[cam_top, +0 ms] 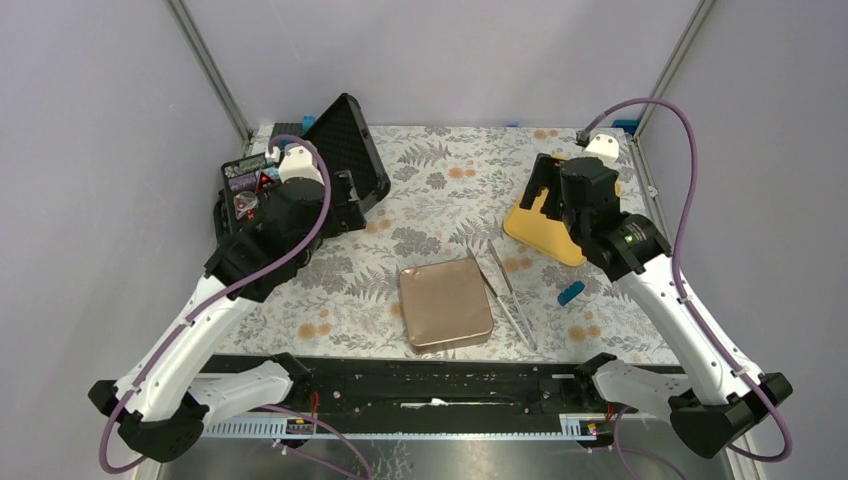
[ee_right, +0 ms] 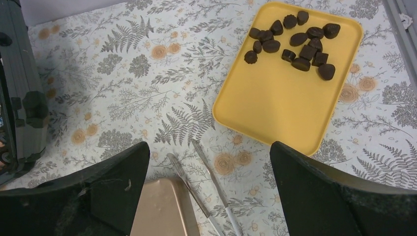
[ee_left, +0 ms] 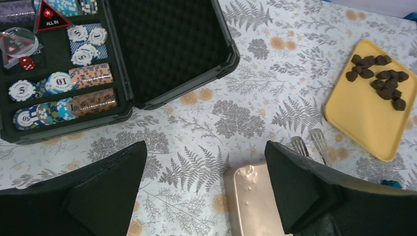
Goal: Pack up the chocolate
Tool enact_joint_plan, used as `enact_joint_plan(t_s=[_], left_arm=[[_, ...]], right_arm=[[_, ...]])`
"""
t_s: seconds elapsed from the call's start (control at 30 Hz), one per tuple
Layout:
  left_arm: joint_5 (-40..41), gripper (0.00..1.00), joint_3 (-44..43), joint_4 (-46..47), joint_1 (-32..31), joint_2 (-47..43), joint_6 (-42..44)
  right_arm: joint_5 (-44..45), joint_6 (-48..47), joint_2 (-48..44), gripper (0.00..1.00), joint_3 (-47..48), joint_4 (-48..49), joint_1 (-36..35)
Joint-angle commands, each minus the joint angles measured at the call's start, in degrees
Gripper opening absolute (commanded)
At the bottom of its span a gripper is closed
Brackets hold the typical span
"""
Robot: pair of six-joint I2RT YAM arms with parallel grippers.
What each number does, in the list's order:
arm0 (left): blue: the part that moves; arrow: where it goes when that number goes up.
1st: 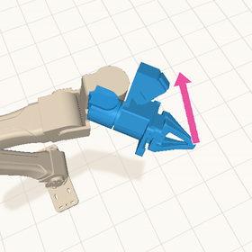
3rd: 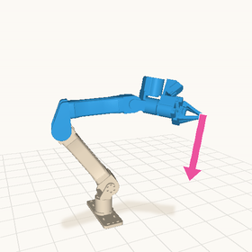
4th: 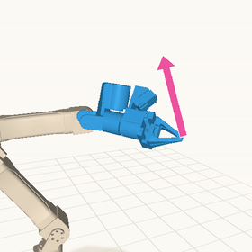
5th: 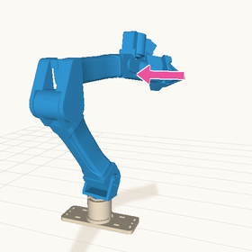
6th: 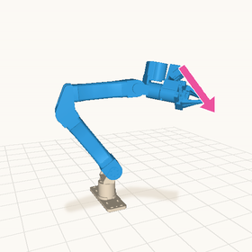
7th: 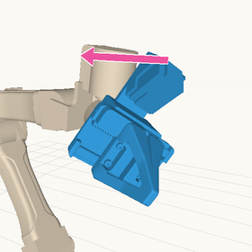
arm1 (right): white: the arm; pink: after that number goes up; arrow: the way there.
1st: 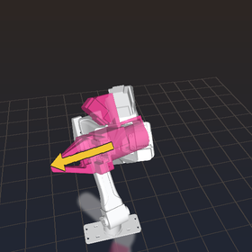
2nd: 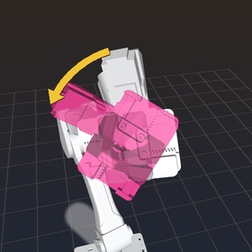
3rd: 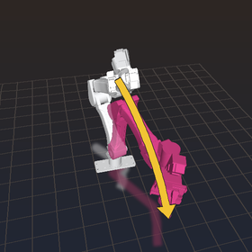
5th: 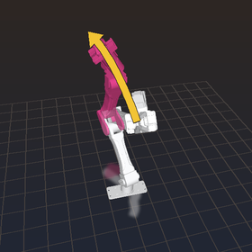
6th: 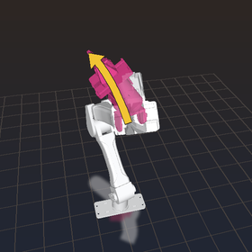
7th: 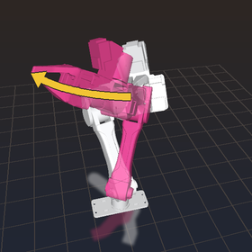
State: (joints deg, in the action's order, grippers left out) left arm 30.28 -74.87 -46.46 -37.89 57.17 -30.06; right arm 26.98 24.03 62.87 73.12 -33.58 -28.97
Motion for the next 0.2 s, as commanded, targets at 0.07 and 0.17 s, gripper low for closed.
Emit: enact_joint_plan(t_s=[0.07,0.17], left_arm=[[4.2,0.99,0.9,1.0,0.3,-0.5,-0.7],[4.5,0.99,1.2,1.6,0.2,-0.3,-0.6]], right_arm=[[0.3,1.0,-0.6,1.00,-2.3,0.4,0.1],[0.2,1.1,1.1,1.00,-1.5,-1.1,0.1]])
